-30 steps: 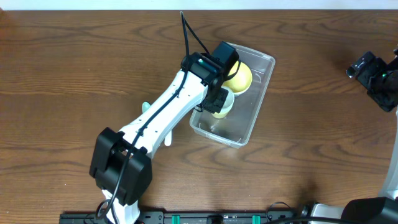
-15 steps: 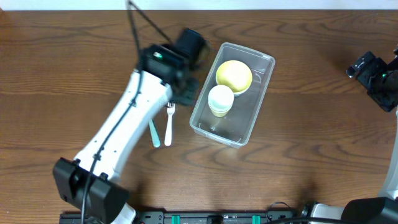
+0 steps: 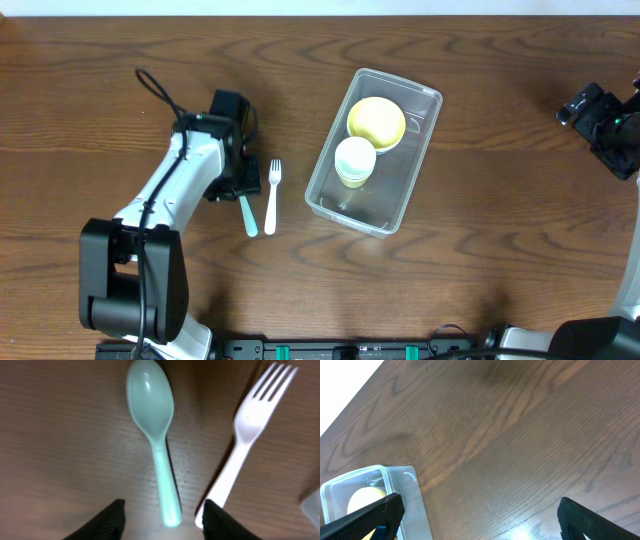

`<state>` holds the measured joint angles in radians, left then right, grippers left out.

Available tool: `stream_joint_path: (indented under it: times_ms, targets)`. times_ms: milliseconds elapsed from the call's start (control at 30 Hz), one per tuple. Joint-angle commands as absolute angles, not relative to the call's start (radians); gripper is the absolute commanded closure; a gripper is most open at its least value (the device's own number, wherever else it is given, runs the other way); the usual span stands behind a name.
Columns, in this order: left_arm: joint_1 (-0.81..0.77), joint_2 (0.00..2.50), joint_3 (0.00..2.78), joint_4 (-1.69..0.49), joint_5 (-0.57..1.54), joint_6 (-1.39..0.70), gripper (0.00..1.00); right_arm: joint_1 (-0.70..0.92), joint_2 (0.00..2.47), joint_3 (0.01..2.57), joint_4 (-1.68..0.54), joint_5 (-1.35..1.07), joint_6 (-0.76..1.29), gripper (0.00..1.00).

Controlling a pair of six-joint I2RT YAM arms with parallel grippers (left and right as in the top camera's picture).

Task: Pack container
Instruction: 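Grasp the mint-green spoon with the left gripper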

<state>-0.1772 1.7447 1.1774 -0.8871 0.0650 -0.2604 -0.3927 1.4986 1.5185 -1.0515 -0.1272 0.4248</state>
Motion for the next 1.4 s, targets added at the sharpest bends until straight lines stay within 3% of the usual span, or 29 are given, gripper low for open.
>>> stream_joint_path:
  times_ms: [0,467,767,867,900,1200,1367]
  targets:
    - [-0.176,1.745,1.108,-0.828,0.124,-0.268,0.45,-0.399,1.493,1.522,-1.052,-0.128,0.421,0.01]
    - [-0.173,1.745,0.946,-0.635,0.116,-0.268,0.47,-0.399,1.493,1.522,-1.052,-0.128,0.421,0.01]
    - [-0.173,1.745,0.889,-0.596,0.118,-0.268,0.67,-0.399,1.493,1.522,-1.052,-0.127,0.421,0.01]
    - [-0.173,1.743,0.889,-0.607,0.12,-0.256,0.9,-0.399,1.493,1.522,-1.052,-0.127,0.421,0.01]
    - [-0.173,1.742,0.895,-0.616,0.12,-0.247,0.94,-0.399,1.493,1.522,-1.052,-0.128,0.421,0.01]
    - [-0.205,1.636,1.221,-0.975,0.121,-0.126,0.94,-0.399,1.493,1.522,-1.052,-0.128,0.421,0.01]
    - [-0.372,1.526,1.478,-1.117,0.125,-0.041,0.94,-0.399,1.493,1.522,-1.052,-0.127,0.421,0.01]
